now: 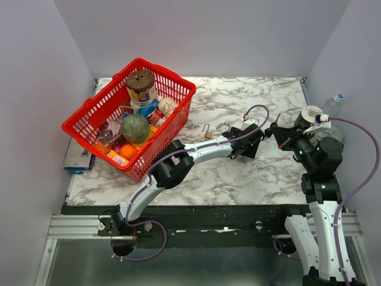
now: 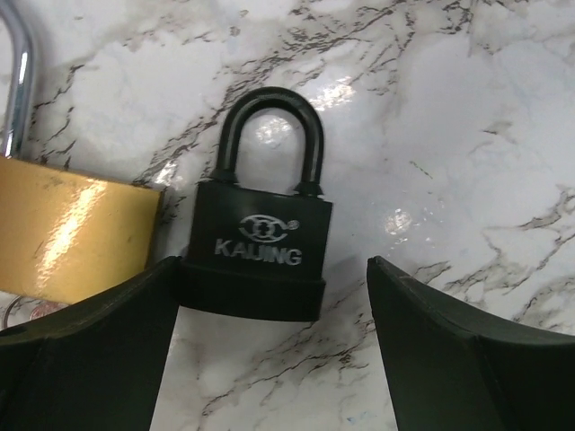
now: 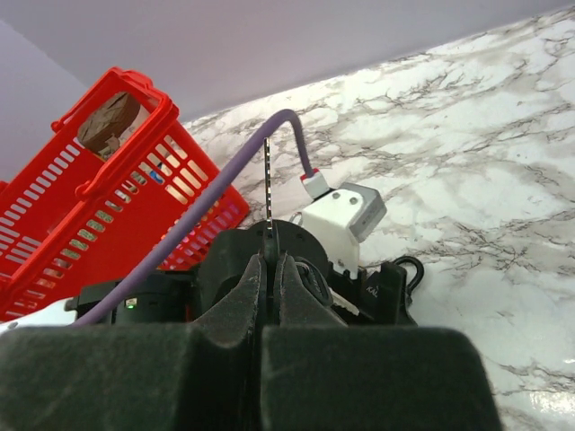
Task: Unlock with the key
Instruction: Pick up the lock from the center of the board.
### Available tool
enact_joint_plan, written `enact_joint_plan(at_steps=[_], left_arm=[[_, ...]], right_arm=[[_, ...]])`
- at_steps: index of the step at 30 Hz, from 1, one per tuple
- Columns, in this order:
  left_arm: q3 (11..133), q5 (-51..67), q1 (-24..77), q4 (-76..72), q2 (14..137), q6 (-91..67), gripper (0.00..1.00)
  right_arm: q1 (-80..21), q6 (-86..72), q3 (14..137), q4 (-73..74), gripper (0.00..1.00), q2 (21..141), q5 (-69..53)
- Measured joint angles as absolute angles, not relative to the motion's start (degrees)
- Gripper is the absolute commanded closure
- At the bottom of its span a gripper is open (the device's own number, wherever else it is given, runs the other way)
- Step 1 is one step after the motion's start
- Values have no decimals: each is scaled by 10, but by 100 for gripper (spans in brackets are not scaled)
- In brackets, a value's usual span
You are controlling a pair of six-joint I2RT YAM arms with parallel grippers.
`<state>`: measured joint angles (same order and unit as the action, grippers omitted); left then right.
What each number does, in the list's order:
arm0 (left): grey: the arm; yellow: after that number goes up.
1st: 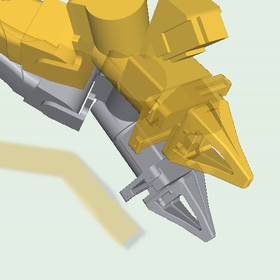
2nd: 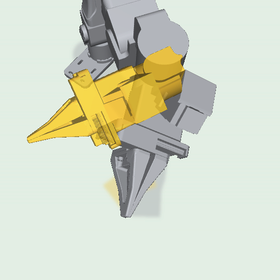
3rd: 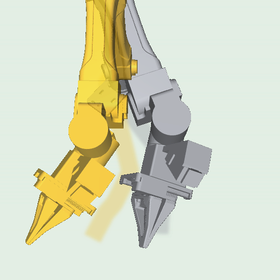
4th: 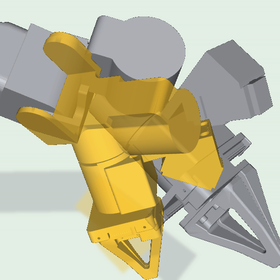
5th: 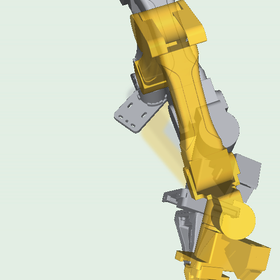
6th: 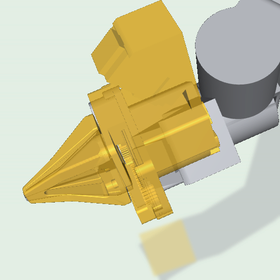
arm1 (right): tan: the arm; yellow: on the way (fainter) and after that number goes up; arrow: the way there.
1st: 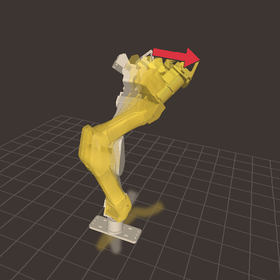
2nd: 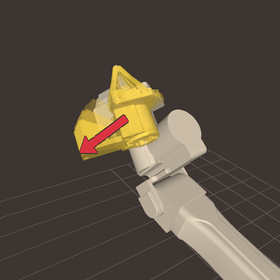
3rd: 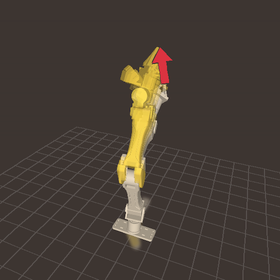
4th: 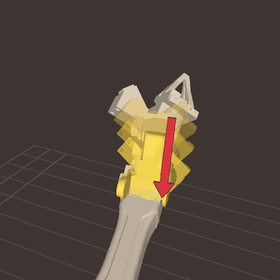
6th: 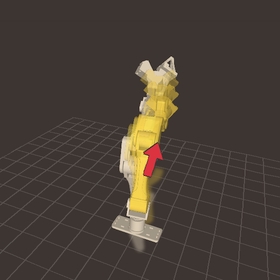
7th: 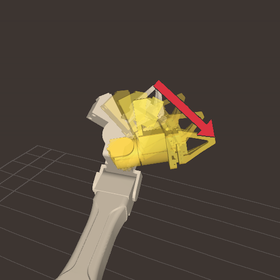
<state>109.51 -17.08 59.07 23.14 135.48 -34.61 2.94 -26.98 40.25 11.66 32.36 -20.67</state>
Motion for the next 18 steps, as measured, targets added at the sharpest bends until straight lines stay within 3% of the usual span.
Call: enact_joint_plan(at_steps=[10,18], left_arm=[[1171,-189,605,310,1395,-285,3],[1191,-189,605,319,1404,-248,7]], right_arm=[[29,-270,402,116,99,323,-207],[29,-270,402,116,99,323,-207]])
